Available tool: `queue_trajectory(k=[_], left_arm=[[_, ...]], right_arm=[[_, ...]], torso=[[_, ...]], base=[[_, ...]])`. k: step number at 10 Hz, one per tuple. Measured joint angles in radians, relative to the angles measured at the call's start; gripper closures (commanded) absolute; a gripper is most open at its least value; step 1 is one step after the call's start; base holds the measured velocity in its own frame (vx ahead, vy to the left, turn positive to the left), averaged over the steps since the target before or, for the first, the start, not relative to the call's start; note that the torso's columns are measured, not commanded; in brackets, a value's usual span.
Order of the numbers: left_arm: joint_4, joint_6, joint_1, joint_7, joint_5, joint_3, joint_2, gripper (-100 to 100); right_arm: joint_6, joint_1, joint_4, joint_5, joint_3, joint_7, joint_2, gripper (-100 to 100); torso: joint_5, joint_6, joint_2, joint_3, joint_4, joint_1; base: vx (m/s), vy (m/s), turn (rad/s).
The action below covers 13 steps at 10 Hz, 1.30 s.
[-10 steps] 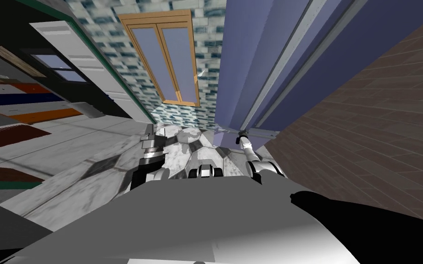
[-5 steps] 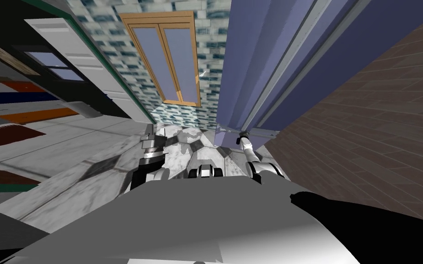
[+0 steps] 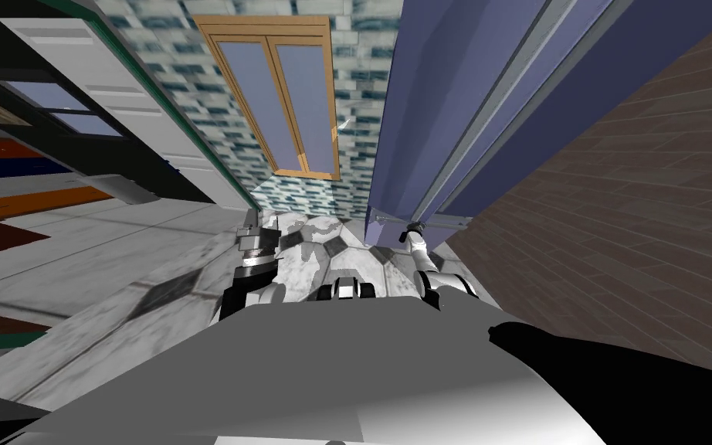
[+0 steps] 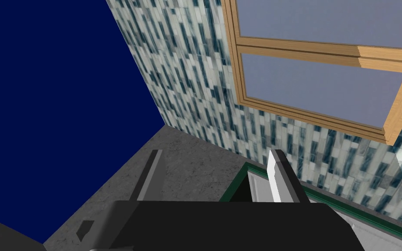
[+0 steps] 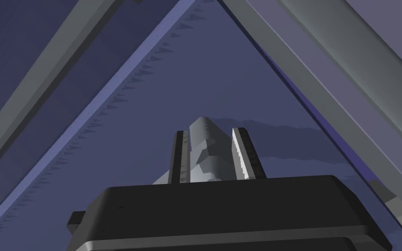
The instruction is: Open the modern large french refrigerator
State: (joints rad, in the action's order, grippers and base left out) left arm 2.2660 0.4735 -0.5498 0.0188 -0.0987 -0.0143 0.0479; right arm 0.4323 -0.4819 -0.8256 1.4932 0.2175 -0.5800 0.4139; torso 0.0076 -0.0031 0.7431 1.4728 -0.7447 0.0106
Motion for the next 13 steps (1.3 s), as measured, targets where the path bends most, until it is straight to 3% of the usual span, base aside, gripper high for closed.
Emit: queue_trajectory(k=[4, 6, 9, 10, 12, 13], left_arm=[[0.000, 0.000, 0.000, 0.000, 0.000, 0.000, 0.000, 0], [0.000, 0.000, 0.000, 0.000, 0.000, 0.000, 0.000, 0], [0.000, 0.000, 0.000, 0.000, 0.000, 0.000, 0.000, 0], [0.000, 0.000, 0.000, 0.000, 0.000, 0.000, 0.000, 0], [0.000, 0.000, 0.000, 0.000, 0.000, 0.000, 0.000, 0], [0.000, 0.000, 0.000, 0.000, 0.000, 0.000, 0.000, 0]], right_arm=[[0.062, -0.025, 0.050, 0.016, 0.032, 0.019, 0.010, 100], [0.082, -0.020, 0.034, 0.003, 0.055, -0.014, 0.001, 100], [0.109, -0.018, 0.047, 0.002, 0.076, -0.027, -0.009, 100], [0.125, -0.009, 0.017, -0.014, 0.103, -0.062, -0.020, 100], [0.178, -0.030, 0.059, 0.016, 0.121, -0.042, -0.015, 100], [0.202, -0.028, 0.057, 0.020, 0.138, -0.041, -0.016, 100]], torso=[[0.001, -0.003, 0.001, 0.000, -0.001, 0.002], [0.002, -0.001, 0.002, -0.001, -0.002, 0.000], [-0.001, 0.003, -0.001, 0.001, 0.000, -0.007], [0.000, 0.004, -0.002, 0.001, 0.001, 0.000], [0.001, 0.001, -0.002, 0.001, 0.001, 0.001], [0.001, -0.001, -0.001, 0.001, 0.001, 0.002]], base=[[-0.006, 0.221, -0.051], [-0.010, 0.231, -0.058], [0.037, 0.163, -0.045], [0.063, 0.274, -0.101], [0.110, 0.313, -0.082], [0.053, 0.294, -0.077]])
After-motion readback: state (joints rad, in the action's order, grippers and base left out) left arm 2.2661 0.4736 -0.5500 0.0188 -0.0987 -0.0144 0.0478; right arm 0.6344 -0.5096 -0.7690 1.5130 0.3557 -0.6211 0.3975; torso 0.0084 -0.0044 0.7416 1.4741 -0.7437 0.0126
